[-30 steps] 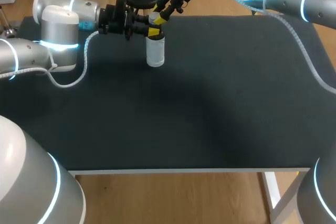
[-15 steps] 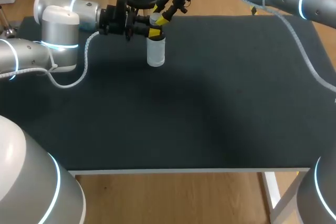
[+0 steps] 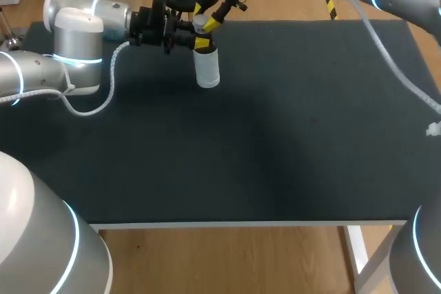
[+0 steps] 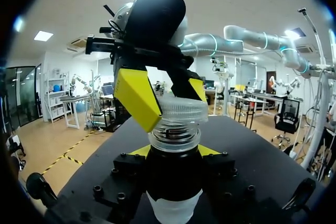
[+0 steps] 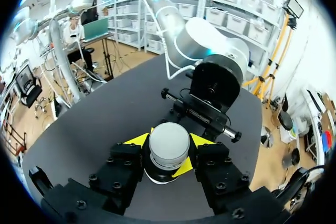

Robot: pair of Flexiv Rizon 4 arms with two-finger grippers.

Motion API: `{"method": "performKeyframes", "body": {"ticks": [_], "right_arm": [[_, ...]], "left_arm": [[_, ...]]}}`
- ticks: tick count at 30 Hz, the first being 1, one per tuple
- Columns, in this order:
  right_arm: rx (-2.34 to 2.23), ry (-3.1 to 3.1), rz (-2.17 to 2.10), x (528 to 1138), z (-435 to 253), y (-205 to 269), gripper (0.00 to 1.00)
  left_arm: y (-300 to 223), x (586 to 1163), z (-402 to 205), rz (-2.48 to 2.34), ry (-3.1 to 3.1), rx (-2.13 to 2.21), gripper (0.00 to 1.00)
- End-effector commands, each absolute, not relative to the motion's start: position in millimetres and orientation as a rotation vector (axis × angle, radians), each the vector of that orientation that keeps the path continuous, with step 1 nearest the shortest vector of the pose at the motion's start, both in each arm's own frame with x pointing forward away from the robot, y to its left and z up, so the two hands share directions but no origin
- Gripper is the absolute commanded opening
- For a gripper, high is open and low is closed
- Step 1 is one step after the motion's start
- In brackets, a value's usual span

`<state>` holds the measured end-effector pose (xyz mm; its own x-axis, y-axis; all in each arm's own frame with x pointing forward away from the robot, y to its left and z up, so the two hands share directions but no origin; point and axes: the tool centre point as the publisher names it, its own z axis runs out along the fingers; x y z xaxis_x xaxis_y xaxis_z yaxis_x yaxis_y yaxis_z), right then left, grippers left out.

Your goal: Unscrew the bottle cap

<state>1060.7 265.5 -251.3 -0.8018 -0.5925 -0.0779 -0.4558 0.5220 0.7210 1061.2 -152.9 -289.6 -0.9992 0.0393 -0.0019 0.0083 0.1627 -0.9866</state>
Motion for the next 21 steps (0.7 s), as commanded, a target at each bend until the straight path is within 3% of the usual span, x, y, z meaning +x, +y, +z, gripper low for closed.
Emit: {"method": "performKeyframes", "body": {"ticks": [1, 13, 21], "right_arm": [[0.952, -2.442, -1.033, 1071, -251, 265, 0.0], [0.852, -2.574, -1.177, 1078, -230, 240, 0.0], [0.653, -2.672, -1.124, 1086, -250, 195, 0.0]], "left_arm": [[-154, 1062, -290, 2.017, -2.375, -0.051, 0.0], [-154, 1062, -290, 2.017, -2.375, -0.051, 0.0], [-154, 1062, -290, 2.017, -2.375, -0.051, 0.0]]}}
